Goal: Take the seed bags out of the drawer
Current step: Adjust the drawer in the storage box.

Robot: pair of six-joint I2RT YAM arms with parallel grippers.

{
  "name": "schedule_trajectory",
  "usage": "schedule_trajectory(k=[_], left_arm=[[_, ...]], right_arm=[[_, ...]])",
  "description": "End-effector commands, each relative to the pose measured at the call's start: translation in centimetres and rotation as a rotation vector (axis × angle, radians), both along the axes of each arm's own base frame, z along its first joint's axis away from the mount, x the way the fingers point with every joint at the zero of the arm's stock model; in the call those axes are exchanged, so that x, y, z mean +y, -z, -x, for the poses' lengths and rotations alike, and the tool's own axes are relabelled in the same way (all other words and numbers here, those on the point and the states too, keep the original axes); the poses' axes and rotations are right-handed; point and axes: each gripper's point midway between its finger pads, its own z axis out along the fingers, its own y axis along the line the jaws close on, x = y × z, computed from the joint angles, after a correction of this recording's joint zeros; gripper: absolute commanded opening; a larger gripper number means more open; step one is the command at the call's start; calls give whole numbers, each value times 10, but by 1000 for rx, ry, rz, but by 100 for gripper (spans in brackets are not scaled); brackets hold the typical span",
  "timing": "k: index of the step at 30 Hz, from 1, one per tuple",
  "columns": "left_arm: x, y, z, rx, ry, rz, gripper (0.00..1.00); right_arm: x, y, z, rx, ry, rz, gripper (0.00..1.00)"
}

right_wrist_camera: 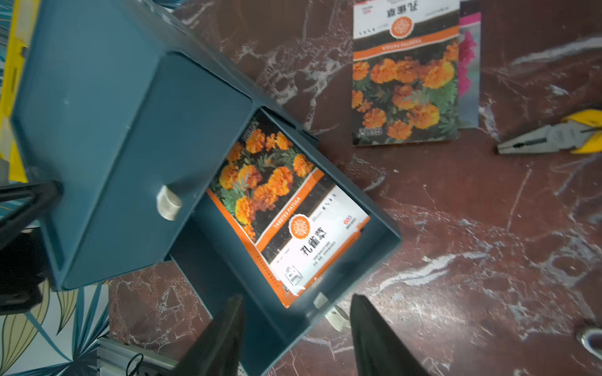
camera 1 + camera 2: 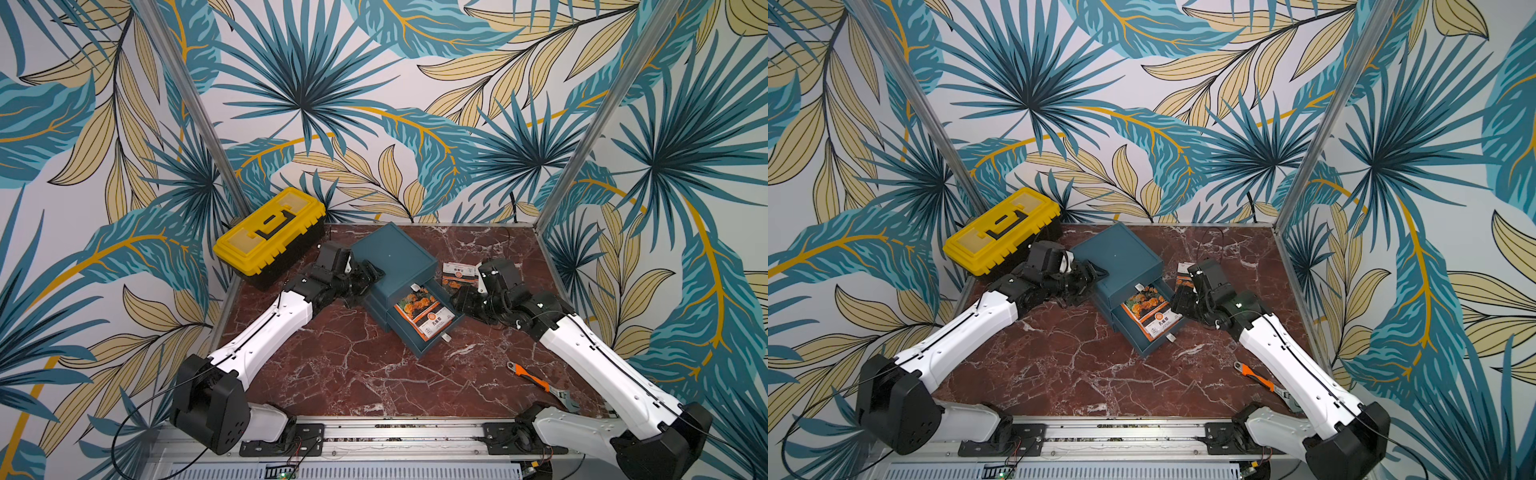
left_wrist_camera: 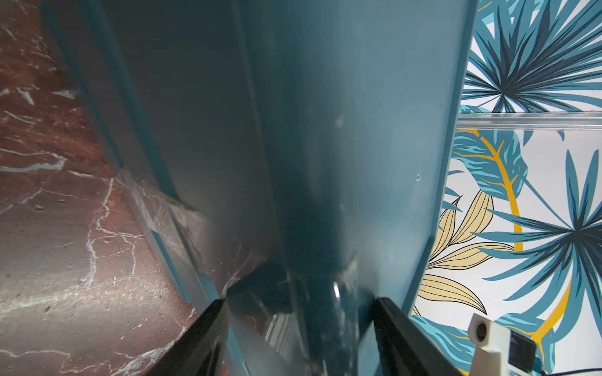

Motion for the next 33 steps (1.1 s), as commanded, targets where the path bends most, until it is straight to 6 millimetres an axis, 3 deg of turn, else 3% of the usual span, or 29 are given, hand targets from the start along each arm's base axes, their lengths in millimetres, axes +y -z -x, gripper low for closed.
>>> schedule_trajectory(k=[1,16,33], left_arm=[[-1,1,-6,-4,-1,1,74],[-1,1,-4,-7,3,6,74],[-2,6,-4,-2,5,12,74]], right_arm=[[-15,25,18,102,48,43,55],[-11,59,8,232,104,79,49],[-4,69,-3,254,143,35,33]])
